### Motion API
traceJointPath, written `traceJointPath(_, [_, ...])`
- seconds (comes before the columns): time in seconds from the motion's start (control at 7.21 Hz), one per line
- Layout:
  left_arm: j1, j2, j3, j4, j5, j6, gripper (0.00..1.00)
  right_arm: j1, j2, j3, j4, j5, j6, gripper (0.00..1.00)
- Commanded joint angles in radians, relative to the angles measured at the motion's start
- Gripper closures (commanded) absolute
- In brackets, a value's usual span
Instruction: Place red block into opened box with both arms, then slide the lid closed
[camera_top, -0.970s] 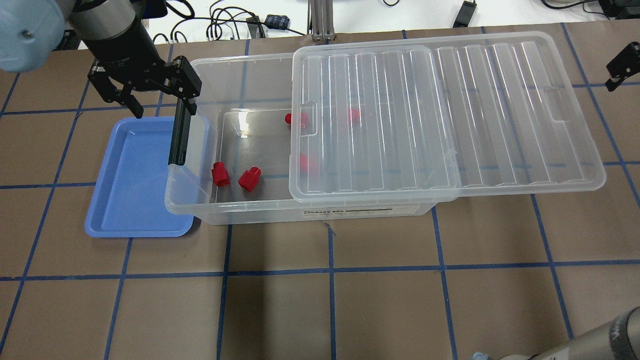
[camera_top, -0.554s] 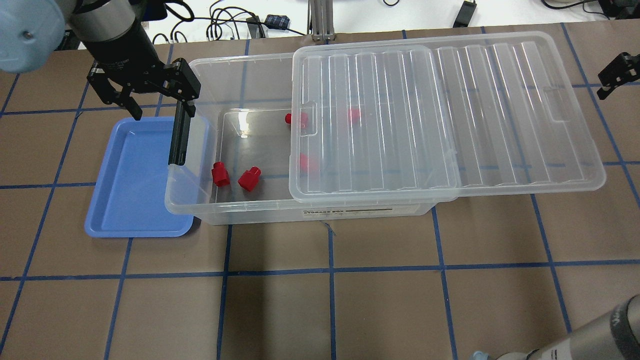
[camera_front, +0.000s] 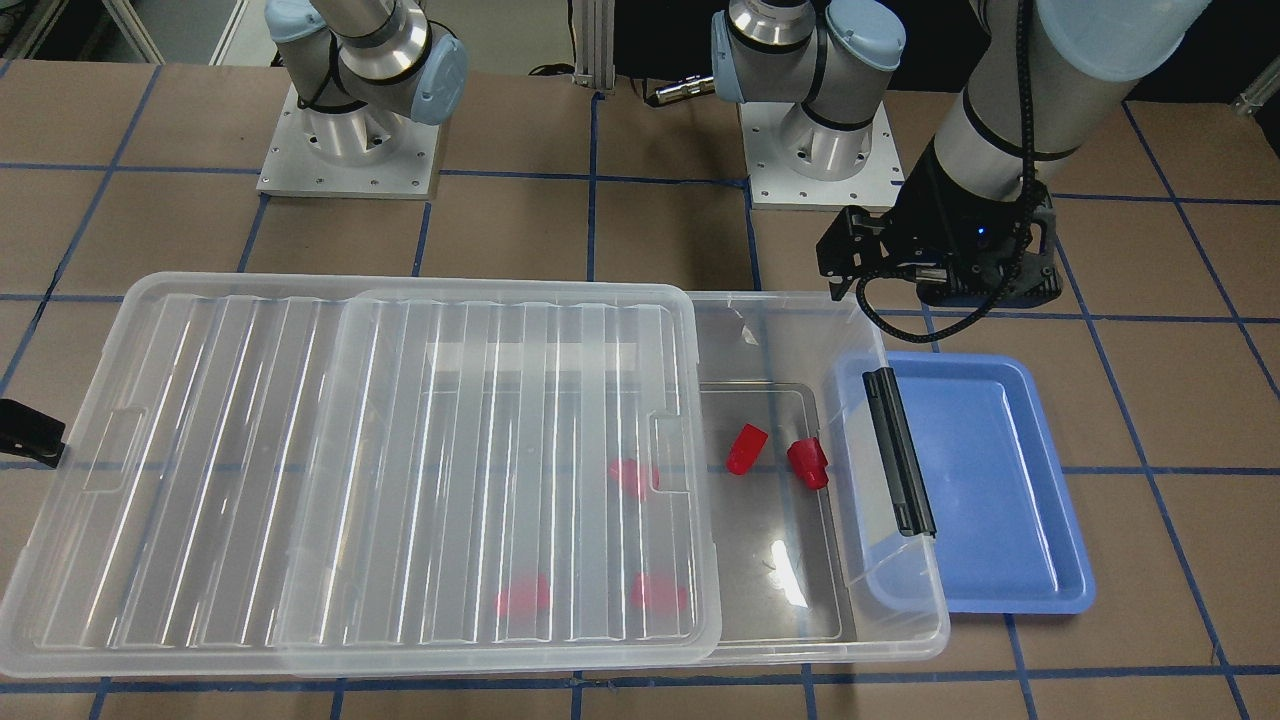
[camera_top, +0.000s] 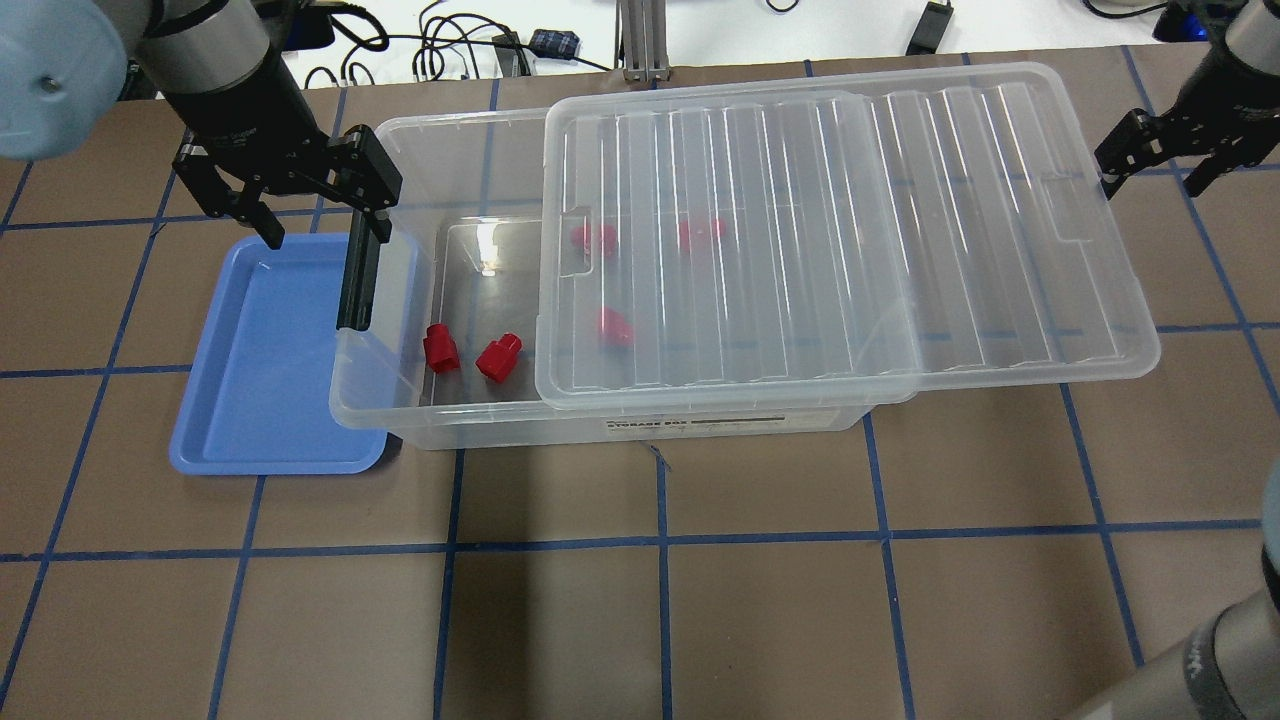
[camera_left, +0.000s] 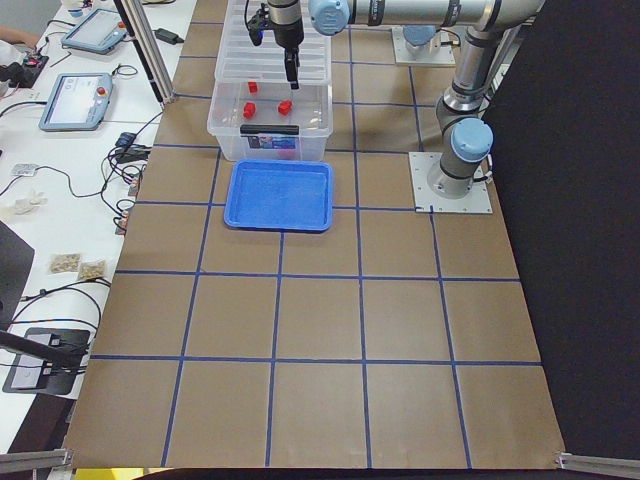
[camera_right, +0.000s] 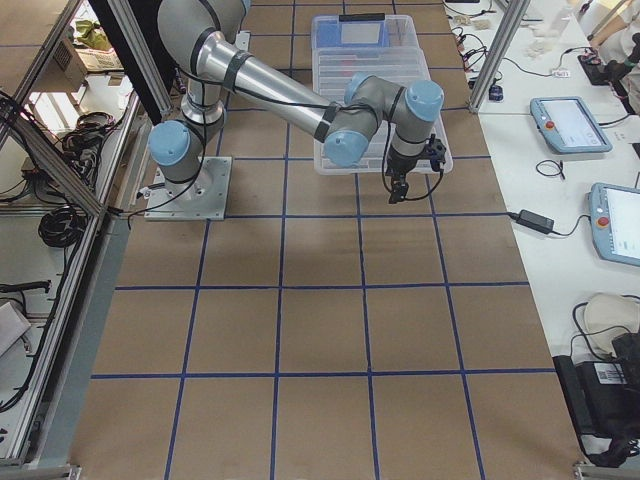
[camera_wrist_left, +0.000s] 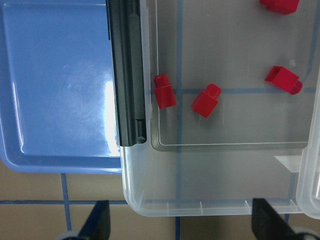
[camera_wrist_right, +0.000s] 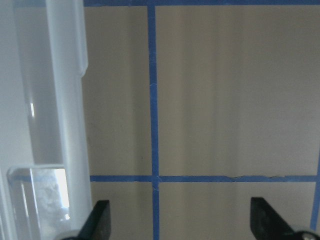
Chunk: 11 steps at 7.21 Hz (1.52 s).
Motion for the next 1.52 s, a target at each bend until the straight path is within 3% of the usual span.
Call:
traceJointPath(0.0, [0.000, 0.010, -0.002, -0.002, -0.003, 0.000, 0.00, 0.065, -0.002, 0.001, 0.000, 0.013, 0.073, 0.00])
traceJointPath(0.69, [0.000, 0.013, -0.003, -0.012, 0.006, 0.000, 0.00, 0.234, -0.005, -0.001, 0.003, 0.026, 0.244, 0.00])
traceJointPath(1.39, [0.001, 0.013, -0.003, -0.012, 0.008, 0.000, 0.00, 0.280, -0.006, -0.016, -0.002, 0.025, 0.278, 0.00])
